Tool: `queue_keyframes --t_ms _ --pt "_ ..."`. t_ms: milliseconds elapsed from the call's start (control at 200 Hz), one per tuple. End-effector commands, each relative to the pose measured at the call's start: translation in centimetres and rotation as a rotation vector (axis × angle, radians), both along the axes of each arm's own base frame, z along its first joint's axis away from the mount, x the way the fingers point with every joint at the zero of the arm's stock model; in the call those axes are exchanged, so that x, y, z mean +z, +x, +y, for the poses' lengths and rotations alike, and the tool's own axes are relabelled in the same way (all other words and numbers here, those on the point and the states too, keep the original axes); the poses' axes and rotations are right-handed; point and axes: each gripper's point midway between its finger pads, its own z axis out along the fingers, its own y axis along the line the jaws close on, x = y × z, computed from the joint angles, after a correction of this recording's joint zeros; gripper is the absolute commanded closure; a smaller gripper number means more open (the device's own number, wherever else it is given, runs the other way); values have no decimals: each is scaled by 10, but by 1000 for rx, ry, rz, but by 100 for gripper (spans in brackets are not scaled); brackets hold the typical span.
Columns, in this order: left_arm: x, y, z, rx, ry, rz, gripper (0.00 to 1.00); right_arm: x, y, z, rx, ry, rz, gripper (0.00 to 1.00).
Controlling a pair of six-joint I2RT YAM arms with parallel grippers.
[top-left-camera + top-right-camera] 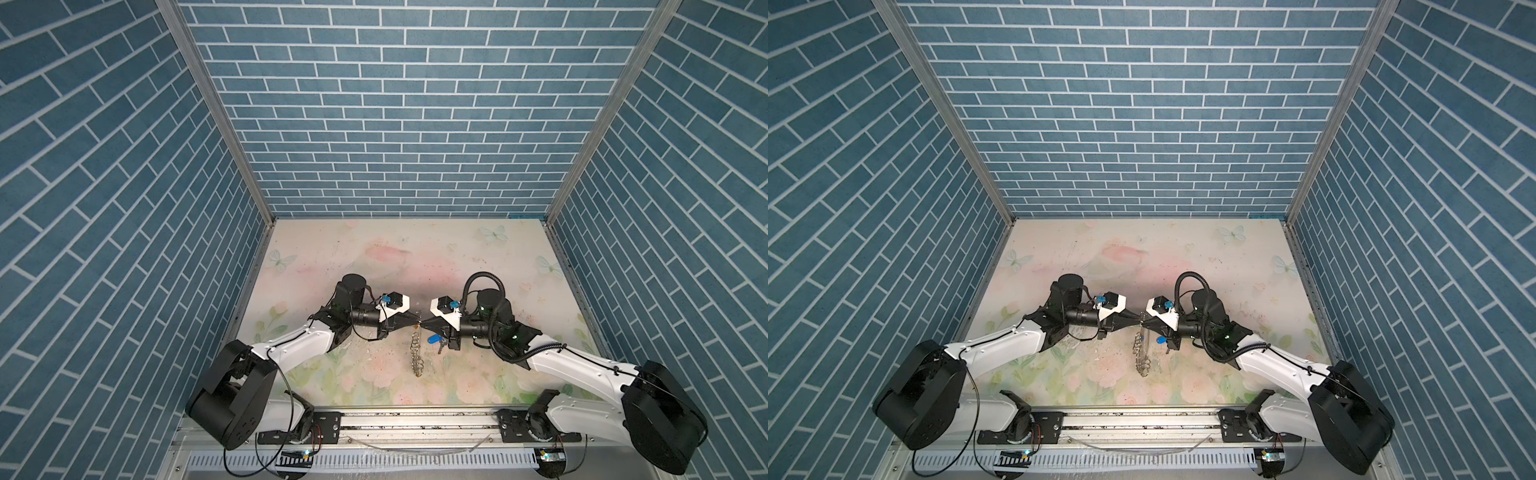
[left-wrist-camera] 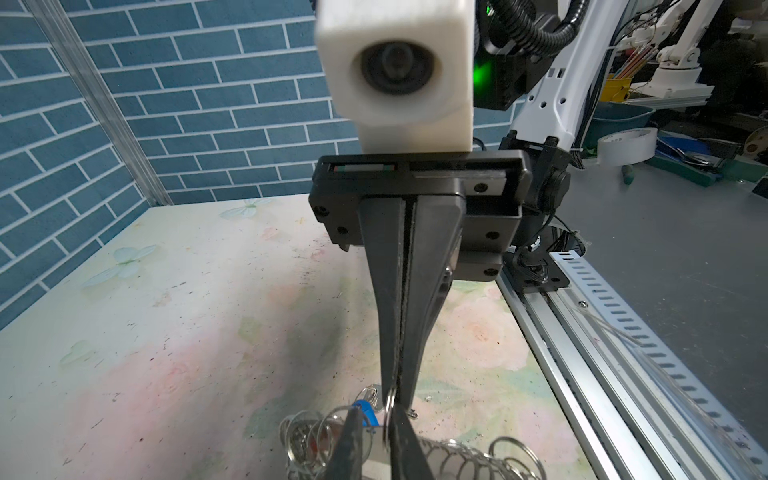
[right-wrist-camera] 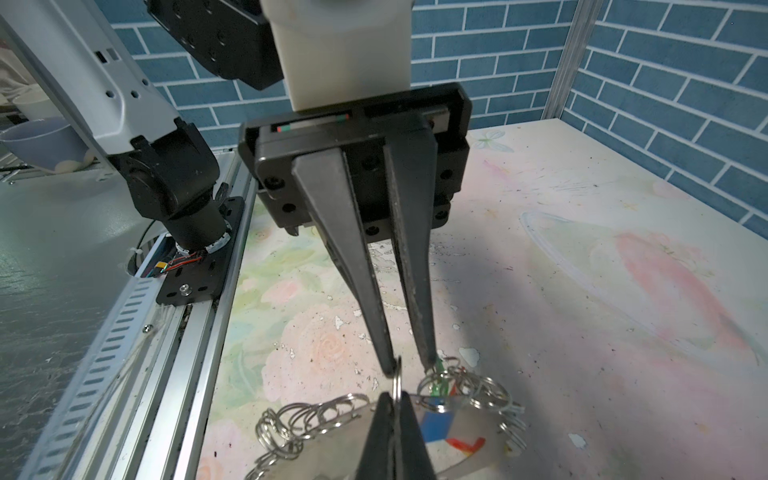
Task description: Put the keys on the keyring
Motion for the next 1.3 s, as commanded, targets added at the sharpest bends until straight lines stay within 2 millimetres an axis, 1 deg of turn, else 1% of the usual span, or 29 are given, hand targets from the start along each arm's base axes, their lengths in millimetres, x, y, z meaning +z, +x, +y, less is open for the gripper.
queue_keyframes --t_ms 0,360,510,690,855,965,1135,1255,1295 --pt "-1 -1 1 -11 -15 8 84 26 -5 1 31 109 -54 100" --pt "-2 0 2 -12 -16 19 79 28 -3 -4 14 126 -70 100" --pt "-2 -1 1 -23 -18 35 81 27 -3 -2 27 126 -67 100" --pt "-2 -2 1 -33 -19 46 81 29 0 -1 20 136 -81 100" --pt "0 -1 0 -33 -24 47 87 27 0 1 28 134 -72 100" --pt "1 -1 0 -33 -28 48 89 23 1 1 29 127 -66 100" --pt "1 -2 -1 -38 -32 53 93 24 1 2 29 128 -69 100" --pt "1 -2 -1 -42 -32 59 100 25 1 2 27 131 -71 100" --pt "2 -2 -1 -42 -33 56 100 25 2 1 23 129 -71 100"
